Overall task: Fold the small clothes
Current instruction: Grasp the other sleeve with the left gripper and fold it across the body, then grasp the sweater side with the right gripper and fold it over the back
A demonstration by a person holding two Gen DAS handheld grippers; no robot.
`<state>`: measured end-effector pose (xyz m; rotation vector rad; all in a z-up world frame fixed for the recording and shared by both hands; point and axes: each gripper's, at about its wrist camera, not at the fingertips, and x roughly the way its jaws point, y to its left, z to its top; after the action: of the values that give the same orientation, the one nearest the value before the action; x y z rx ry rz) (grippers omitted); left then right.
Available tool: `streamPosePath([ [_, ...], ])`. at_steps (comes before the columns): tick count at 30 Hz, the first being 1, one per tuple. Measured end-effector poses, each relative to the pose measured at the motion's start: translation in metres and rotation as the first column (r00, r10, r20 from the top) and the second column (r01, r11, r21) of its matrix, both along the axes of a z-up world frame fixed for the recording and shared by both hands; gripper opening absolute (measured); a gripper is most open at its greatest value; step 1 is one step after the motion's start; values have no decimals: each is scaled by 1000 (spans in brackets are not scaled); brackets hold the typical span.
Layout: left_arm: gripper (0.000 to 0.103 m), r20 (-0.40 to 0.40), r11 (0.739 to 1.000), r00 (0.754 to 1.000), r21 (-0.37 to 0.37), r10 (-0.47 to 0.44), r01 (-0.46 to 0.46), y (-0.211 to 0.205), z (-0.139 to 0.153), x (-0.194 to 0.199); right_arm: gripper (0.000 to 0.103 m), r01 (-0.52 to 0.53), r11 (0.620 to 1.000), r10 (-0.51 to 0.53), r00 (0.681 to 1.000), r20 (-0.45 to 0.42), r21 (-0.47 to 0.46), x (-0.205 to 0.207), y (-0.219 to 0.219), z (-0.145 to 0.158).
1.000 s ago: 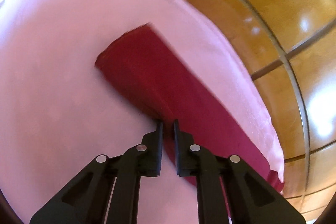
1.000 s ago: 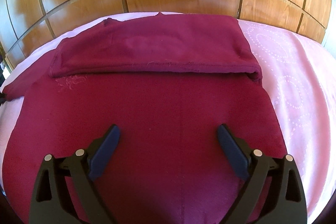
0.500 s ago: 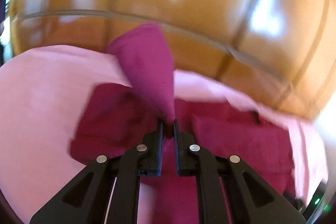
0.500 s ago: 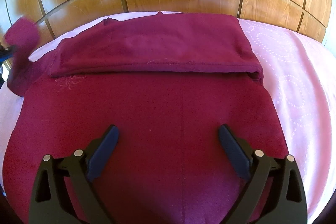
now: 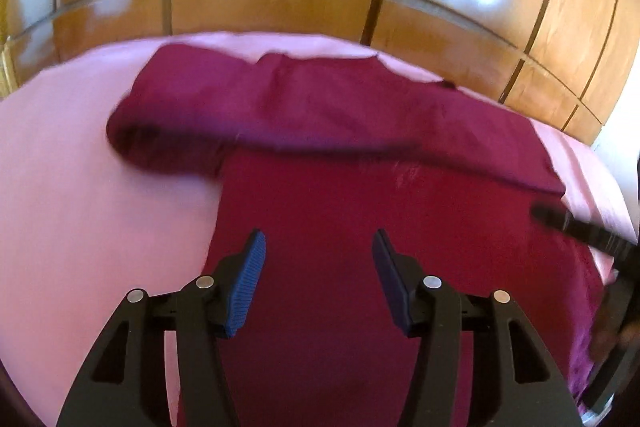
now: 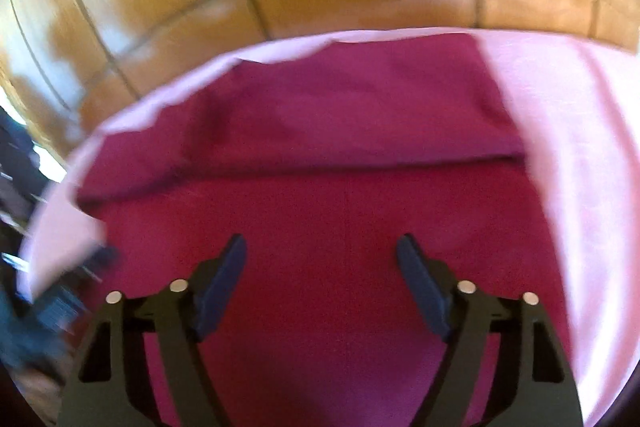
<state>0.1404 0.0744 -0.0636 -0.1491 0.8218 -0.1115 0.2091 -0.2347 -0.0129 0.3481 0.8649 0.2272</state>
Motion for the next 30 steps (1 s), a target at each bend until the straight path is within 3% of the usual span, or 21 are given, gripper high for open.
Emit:
streamPosePath([
  [2, 54, -13, 1000, 1000, -17, 8, -8, 3, -7, 3, 61, -34, 997, 34, 999, -10, 71, 20, 12, 5],
  [4, 56, -17, 999, 1000, -37, 3, -4, 7, -12, 1, 61, -63, 991, 66, 997, -27, 120, 45, 30, 7],
  [9, 63, 1, 999, 1000, -35, -15, 15, 4, -16, -2, 50, -106, 985, 121, 987, -105, 136, 99, 76, -6],
  [12, 64, 3, 999, 1000, -45, -18, 18, 5, -17, -3, 30, -116, 990, 125, 983, -131, 74, 117, 97, -13],
  [13, 64, 3, 999, 1000, -46, -17, 17, 5, -17, -4, 12, -117, 992, 123, 984, -128, 55, 119, 98, -10],
  [14, 64, 4, 999, 1000, -44, -17, 18, 5, -17, -4, 7, -121, 991, 126, 985, -118, 52, 121, 96, -6],
  [18, 66, 6, 999, 1000, -46, -22, 22, 3, -16, -6, 6, -117, 992, 117, 993, 7, 38, 100, 81, 36],
  [23, 67, 4, 999, 1000, -39, -22, 22, 1, -16, -7, 5, -35, 999, 32, 990, 139, 17, 78, 36, 80],
  [26, 67, 4, 999, 1000, -34, -21, 21, 1, -16, -8, 5, 45, 999, -44, 989, 143, -3, 73, 1, 80],
  [30, 67, 3, 999, 1000, -30, -22, 22, 0, -16, -7, 5, 146, 988, -143, 988, 62, -40, 75, -41, 50],
])
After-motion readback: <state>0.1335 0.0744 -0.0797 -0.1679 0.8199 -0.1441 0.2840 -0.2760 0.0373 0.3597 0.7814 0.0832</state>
